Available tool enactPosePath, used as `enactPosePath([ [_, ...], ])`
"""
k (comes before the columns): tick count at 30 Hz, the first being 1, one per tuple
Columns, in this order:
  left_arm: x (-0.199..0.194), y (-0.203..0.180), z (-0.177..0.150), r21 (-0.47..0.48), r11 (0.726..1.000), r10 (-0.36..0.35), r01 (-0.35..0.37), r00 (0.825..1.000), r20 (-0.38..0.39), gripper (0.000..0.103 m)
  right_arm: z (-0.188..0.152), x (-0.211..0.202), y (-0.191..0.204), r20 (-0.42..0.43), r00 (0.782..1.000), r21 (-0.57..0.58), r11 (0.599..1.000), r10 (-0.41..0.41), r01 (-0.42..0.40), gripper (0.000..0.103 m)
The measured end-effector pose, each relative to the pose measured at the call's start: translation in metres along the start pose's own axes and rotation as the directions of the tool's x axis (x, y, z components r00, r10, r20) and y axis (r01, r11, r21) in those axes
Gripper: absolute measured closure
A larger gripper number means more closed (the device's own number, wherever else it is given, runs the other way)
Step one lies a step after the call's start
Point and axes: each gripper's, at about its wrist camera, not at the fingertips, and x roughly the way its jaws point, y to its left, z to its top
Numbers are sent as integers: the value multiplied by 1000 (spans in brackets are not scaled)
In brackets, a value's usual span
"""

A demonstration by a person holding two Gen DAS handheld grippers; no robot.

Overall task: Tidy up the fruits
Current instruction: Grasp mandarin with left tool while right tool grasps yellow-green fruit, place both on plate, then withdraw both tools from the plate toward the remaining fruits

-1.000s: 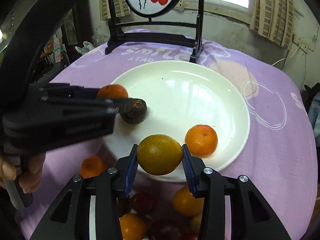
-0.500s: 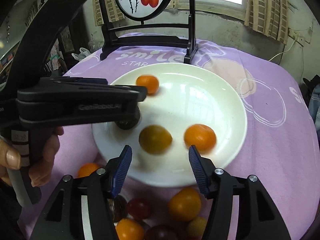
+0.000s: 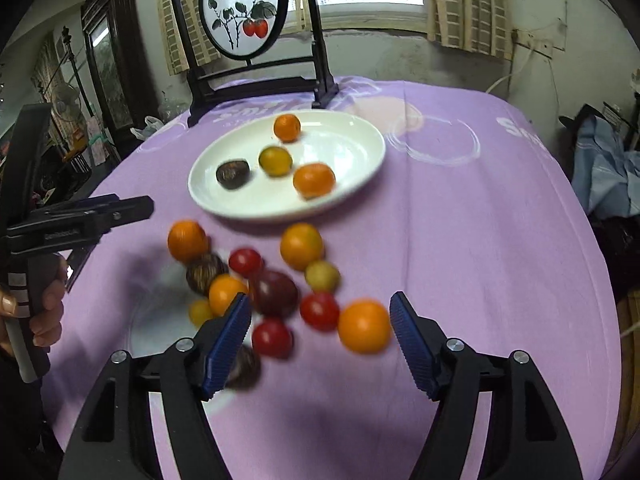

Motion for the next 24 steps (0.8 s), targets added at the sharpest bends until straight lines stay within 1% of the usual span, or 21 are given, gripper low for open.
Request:
enactPosePath([
  [3, -10, -2, -23, 7, 1000, 21, -21, 1000, 0, 8, -23, -6, 6, -16, 1000, -16, 1000, -10, 10, 30],
  [5, -14, -3, -37, 10, 1000, 22, -22, 1000, -1, 8, -36, -7, 11, -30, 1000, -28, 1000, -9, 8, 30],
  [7, -16, -5, -55, 3, 1000, 19, -19, 1000, -21, 8, -46, -6, 19, -45, 999, -40, 999, -4, 2, 30],
  [10, -13, -5, -71, -3, 1000, 10, -10, 998, -55, 8, -54, -3, 29, -62, 998, -52, 998, 14, -17, 30],
  [14, -7, -6, -83, 9, 1000, 26, -25, 997, -66, 8, -55, 8, 46, -93, 996, -76, 997, 10, -17, 30],
  [16, -2, -6, -87, 9, 1000, 17, -16, 997, -80, 8, -52, 16, 54, -107, 994, -89, 996, 4, -14, 30],
  [21, 3, -3, -86, 7, 1000, 5, -5, 996, -87, 8, -42, 39, 73, -132, 991, -131, 991, -31, 13, 30],
  [24, 2, -2, -83, 10, 1000, -1, 2, 997, -84, 8, -37, 47, 77, -125, 991, -131, 991, -42, 26, 31],
])
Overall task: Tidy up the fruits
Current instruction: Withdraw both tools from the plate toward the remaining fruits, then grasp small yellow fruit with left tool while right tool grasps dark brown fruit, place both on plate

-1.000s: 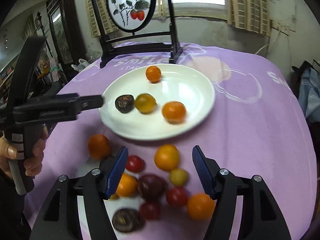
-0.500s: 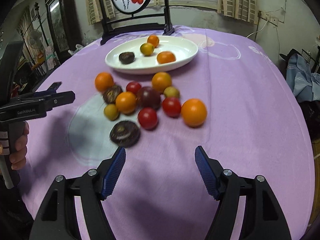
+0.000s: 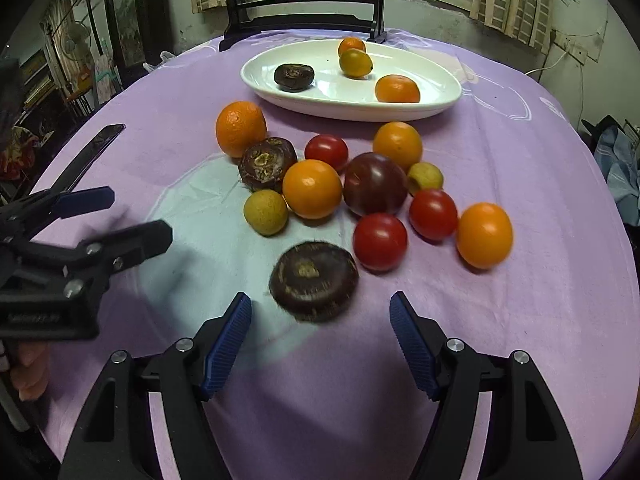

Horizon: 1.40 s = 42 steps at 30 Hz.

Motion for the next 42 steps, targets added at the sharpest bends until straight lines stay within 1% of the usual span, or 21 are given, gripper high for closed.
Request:
enactPosePath([
  [1, 0, 0, 0, 0, 1000, -1, 1, 1000, 0, 8, 1, 0, 0, 8, 1000, 6, 1000, -1, 1, 43],
  [3, 0, 0, 1, -1, 1000, -2, 2, 1000, -4, 8, 4, 0, -2, 18, 1000, 26, 1000, 1, -1, 59],
  [5, 1, -2, 2, 5, 1000, 1, -1, 1000, -8, 8, 3, -2, -5, 17, 1000, 44, 999, 21, -22, 59],
  [8, 2, -7, 3, 15, 1000, 3, -3, 1000, -19, 8, -5, -8, -9, 24, 999, 50, 998, 31, -32, 59],
  [11, 5, -14, 6, 24, 1000, 4, -3, 999, -42, 8, -16, -17, -18, 32, 998, 70, 996, 50, -52, 59],
  [15, 10, -33, 7, 62, 998, -2, 6, 998, -60, 8, -30, -30, -34, 56, 997, 93, 994, 52, -57, 59],
  [21, 23, -56, 12, 83, 996, -5, 12, 997, -82, 8, -45, -44, -55, 87, 995, 122, 991, 53, -63, 59],
  [22, 26, -58, 13, 85, 996, -3, 10, 996, -84, 12, -47, -46, -59, 90, 994, 128, 990, 55, -66, 59],
  [23, 29, -60, 14, 88, 996, -1, 9, 996, -88, 20, -49, -47, -62, 93, 994, 132, 989, 56, -68, 59],
  [25, 37, -65, 17, 90, 996, 0, 10, 994, -110, 25, -52, -49, -66, 97, 994, 140, 988, 57, -70, 59],
  [28, 41, -71, 21, 103, 995, 21, -11, 995, -96, 28, -54, -50, -71, 99, 993, 149, 986, 61, -75, 59],
  [30, 43, -75, 24, 118, 993, 42, -32, 995, -87, 37, -54, -49, -73, 95, 993, 157, 984, 65, -79, 59],
  [32, 43, -78, 27, 128, 991, 46, -36, 996, -74, 54, -53, -48, -73, 93, 994, 159, 984, 64, -78, 59],
  [33, 43, -79, 29, 133, 991, 44, -34, 997, -68, 58, -52, -48, -73, 95, 993, 157, 984, 64, -79, 59],
  [34, 43, -81, 30, 139, 990, 39, -29, 997, -64, 68, -53, -49, -72, 96, 993, 155, 985, 66, -81, 59],
  [35, 43, -82, 30, 144, 989, 38, -29, 997, -62, 75, -53, -49, -71, 97, 993, 152, 985, 68, -83, 59],
  [39, 40, -78, 28, 133, 991, 31, -23, 998, -55, 75, -53, -50, -68, 95, 993, 146, 986, 71, -84, 59],
  [42, 32, -70, 24, 124, 992, 12, -4, 998, -60, 75, -53, -51, -67, 95, 993, 143, 986, 69, -82, 59],
])
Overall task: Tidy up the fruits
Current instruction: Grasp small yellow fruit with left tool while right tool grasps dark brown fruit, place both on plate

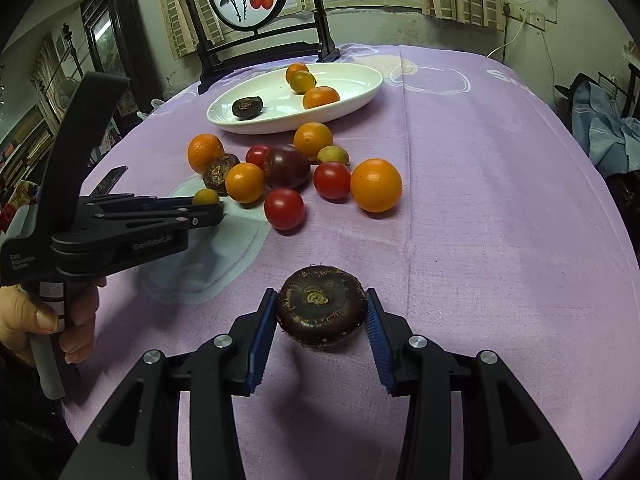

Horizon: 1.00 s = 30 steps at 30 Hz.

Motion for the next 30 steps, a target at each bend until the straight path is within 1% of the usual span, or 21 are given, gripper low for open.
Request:
enactPosePath([
  [7, -27, 24, -12, -25, 1000, -18, 18, 1000, 21, 75, 3, -7, 9, 11, 1000, -26, 1000, -1, 1, 59],
  [11, -44, 32, -9, -23, 999, -44, 45, 998, 36, 75, 14, -17, 15, 49, 999, -45, 999, 3, -1, 59],
  [16, -65, 38, 16, 4, 998, -58, 58, 994, 96, 75, 48, -34, 27, 122, 993, -104, 994, -5, 17, 59],
  [19, -71, 42, 37, 5, 999, -54, 54, 991, 126, 75, 72, -38, 35, 164, 986, -135, 991, 13, 9, 59],
  [22, -71, 45, 57, 2, 998, -55, 55, 988, 147, 75, 97, -32, 40, 190, 981, -152, 988, 40, -11, 59],
  [26, -59, 49, 83, -8, 998, -54, 56, 987, 153, 75, 127, -6, 42, 168, 984, -154, 987, 68, -42, 59],
  [30, -30, 60, 107, -42, 998, -51, 56, 991, 126, 75, 150, 32, 45, 115, 991, -155, 987, 70, -51, 59],
])
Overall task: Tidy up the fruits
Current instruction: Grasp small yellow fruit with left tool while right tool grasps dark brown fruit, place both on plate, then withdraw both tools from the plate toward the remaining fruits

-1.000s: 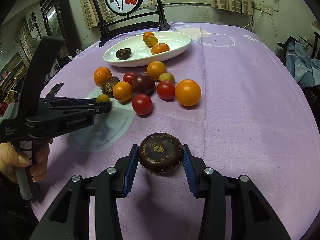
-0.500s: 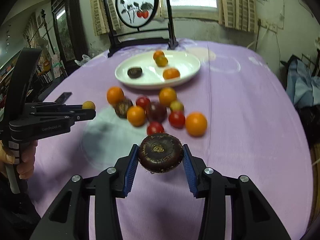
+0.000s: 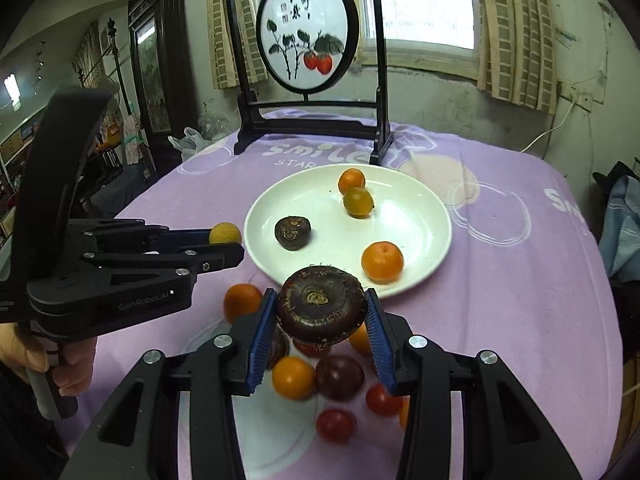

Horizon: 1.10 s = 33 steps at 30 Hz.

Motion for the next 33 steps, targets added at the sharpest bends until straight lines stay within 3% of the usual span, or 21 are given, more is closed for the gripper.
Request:
enactPosePath([
  [10, 66, 18, 25, -26, 999, 36, -38, 996, -78, 75, 15, 69, -7, -105, 994, 24, 1000, -2, 4, 58],
  [14, 73, 21, 31, -39, 998, 52, -55, 996, -73, 59, 18, 74, -13, -93, 996, 66, 998, 4, 2, 50],
  [23, 37, 28, 15, -81, 994, 70, -71, 997, -21, 26, -1, 37, -24, -63, 998, 95, 995, -5, 11, 41],
  [33, -2, 8, -47, -55, 997, 58, -59, 998, -8, 14, -61, -14, -28, -71, 995, 99, 992, -71, 78, 36],
])
